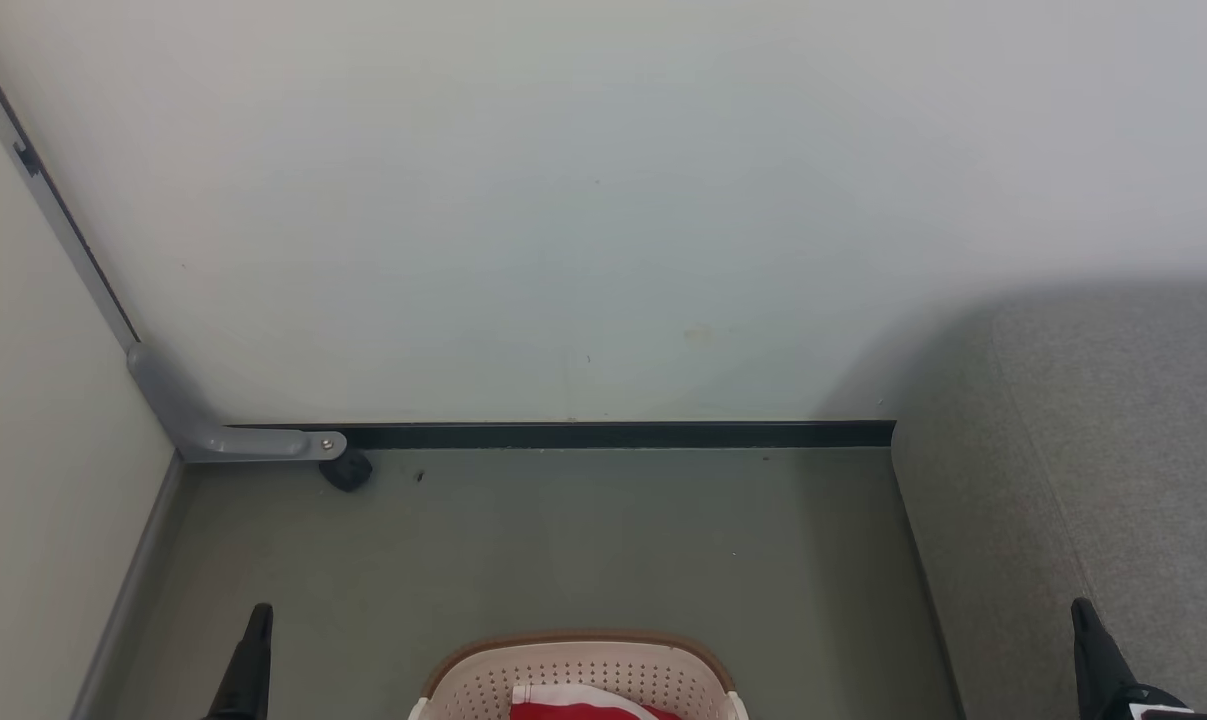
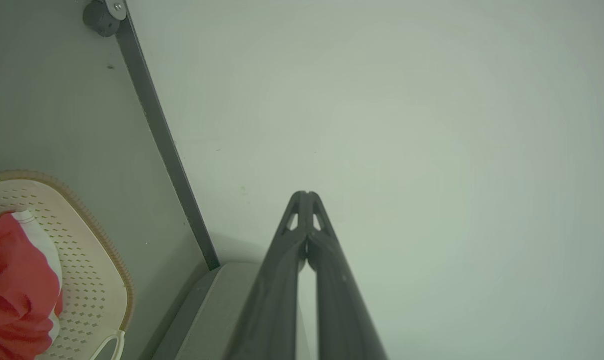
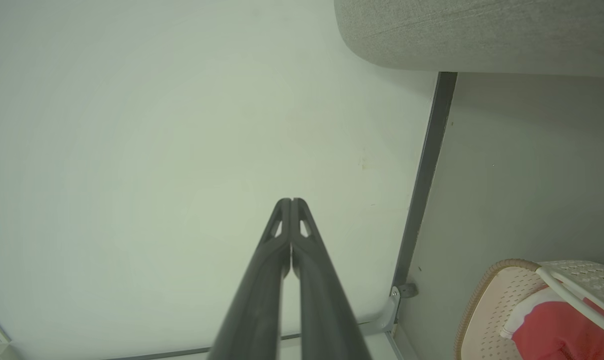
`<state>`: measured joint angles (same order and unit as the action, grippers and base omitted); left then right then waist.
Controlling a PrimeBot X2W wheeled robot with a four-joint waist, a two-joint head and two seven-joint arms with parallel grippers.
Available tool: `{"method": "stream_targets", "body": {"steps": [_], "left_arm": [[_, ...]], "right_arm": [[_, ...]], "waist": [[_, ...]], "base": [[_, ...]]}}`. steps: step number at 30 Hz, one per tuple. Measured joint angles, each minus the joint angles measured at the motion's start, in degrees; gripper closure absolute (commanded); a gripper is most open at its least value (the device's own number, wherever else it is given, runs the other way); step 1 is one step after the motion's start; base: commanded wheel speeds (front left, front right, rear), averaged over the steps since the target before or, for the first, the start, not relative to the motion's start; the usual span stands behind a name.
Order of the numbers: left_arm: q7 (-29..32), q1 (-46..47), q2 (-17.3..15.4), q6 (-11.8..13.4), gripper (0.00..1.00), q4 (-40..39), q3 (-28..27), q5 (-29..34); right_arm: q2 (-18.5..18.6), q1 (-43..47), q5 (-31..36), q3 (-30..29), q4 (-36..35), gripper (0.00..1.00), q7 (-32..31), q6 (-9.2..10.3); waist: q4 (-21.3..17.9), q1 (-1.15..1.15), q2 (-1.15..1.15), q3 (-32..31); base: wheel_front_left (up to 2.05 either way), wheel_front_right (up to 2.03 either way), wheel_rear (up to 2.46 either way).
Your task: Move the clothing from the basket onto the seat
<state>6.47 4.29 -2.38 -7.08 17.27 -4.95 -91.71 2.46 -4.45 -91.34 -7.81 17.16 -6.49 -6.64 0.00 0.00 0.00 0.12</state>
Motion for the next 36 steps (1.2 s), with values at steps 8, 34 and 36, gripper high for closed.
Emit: {"method": "stream_targets", "body": {"steps": [8, 34, 36], "left_arm": [[0.0, -0.18, 0.07, 0.03, 0.0, 0.51, 0.04, 0.0], [-3.65, -2.4, 0.63, 0.08, 0.0, 0.22, 3.21, 0.22], [-4.12, -2.39, 0.55, 0.08, 0.0, -0.15, 3.53, 0.45]], "right_arm": [[-0.1, 0.24, 0.03, 0.07, 0.41, 0.0, 0.01, 0.09], [-1.03, 2.56, 0.73, 1.4, -0.29, 0.0, 2.16, 0.14], [-0.98, 2.52, 1.25, 1.58, -0.74, 0.0, 2.63, 0.14]], "waist": [[0.0, 0.0, 0.0, 0.0], [-0.1, 0.0, 0.0, 0.06], [-0.1, 0.0, 0.0, 0.09]], "base": [[0.0, 0.0, 0.0], [0.0, 0.0, 0.0], [0.0, 0.0, 0.0]]}}
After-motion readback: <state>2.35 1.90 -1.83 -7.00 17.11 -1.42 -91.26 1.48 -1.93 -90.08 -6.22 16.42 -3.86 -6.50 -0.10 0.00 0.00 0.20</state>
